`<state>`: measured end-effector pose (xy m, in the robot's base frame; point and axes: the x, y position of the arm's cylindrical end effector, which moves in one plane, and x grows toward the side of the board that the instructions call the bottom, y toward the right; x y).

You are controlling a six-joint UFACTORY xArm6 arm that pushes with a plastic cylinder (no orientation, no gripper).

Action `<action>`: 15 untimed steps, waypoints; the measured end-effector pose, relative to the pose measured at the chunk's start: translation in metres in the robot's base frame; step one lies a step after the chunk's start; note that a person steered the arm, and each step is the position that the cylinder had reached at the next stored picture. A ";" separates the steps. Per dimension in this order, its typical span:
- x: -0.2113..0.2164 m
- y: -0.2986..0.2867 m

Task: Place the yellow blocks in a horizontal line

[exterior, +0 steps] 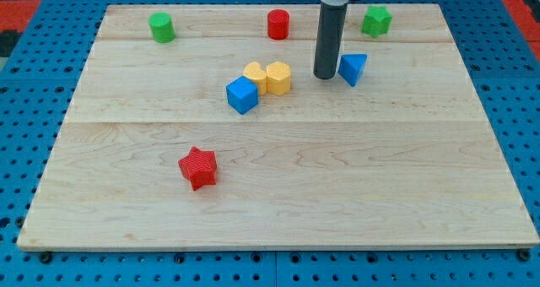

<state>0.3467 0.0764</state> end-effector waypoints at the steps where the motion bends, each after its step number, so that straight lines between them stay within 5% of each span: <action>1: -0.031 -0.005; 4: 0.031 -0.098; 6: -0.001 -0.098; 8: -0.015 -0.166; 9: 0.055 -0.201; 10: 0.072 -0.217; 12: 0.137 -0.169; 15: 0.076 -0.283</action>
<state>0.4230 -0.2068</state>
